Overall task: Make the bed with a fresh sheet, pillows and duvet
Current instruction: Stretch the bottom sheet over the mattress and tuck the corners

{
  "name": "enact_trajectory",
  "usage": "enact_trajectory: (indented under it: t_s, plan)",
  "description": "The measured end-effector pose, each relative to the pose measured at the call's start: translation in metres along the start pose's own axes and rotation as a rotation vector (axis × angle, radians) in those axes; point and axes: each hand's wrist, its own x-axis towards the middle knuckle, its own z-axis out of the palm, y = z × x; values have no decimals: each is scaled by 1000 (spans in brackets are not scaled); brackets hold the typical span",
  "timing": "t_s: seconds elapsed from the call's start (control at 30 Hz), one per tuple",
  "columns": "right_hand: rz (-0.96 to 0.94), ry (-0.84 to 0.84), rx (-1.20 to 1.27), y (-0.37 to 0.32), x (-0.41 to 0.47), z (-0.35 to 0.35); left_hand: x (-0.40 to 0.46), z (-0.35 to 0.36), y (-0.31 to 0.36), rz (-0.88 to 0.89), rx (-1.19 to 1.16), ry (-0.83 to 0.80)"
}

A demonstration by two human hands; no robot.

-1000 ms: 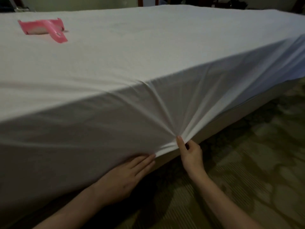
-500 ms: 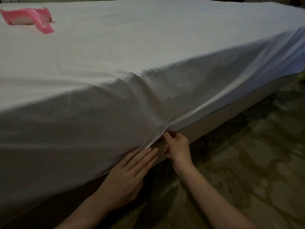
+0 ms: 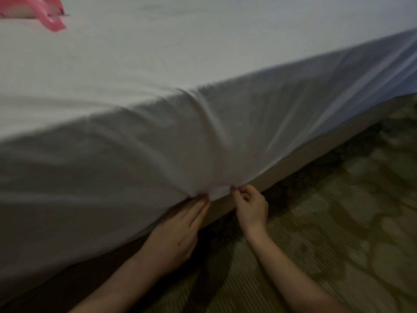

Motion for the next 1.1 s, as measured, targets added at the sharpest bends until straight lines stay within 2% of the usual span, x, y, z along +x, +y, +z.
enact_trajectory:
  t_s: [0.07,0.17,0.2,0.27,0.4,0.47,0.5,0.57,0.6,0.63,0.7,0.77,0.87,0.93,1.0,1.03,1.1]
  plan:
    - [-186,77,-102,0,-9,3,2,3,4,-37,-1,7]
    - [-656,206,-464,17,-12,-4,6,11,16,-106,14,29]
    - [-781,191,-597,23,-8,-6,8,14,20,-124,26,35]
    - [-874,60,-793,21,-1,-9,13,16,26,-149,46,40]
    - [-840,-150,-1019,11,5,-8,33,4,33,-184,18,14]
    - [-813,-245,-1064,0,7,-12,44,-12,29,-169,-100,-2]
    - [-772,-322,-1021,-6,11,-17,49,-24,27,-134,-176,19]
    - [-613,-403,-679,-12,25,-32,64,-54,21,67,-246,103]
    - [-575,-346,-469,-13,33,-41,74,-75,20,190,-223,162]
    - [-564,-215,-338,-12,41,-52,87,-100,19,285,-180,230]
    - [-610,53,-359,-2,57,-69,120,-149,14,383,-50,384]
    - [-662,109,-510,4,68,-74,154,-191,8,413,98,471]
    - [-716,88,-759,12,81,-59,208,-226,-7,314,253,358]
    - [-717,92,-807,22,86,-52,239,-231,-15,274,208,207]
    - [-657,102,-556,25,91,-53,257,-221,-22,277,32,29]
    - [-537,120,-347,22,92,-54,260,-214,-24,276,-33,-11]
    - [-166,216,30,11,102,-57,259,-203,-28,266,-82,28]
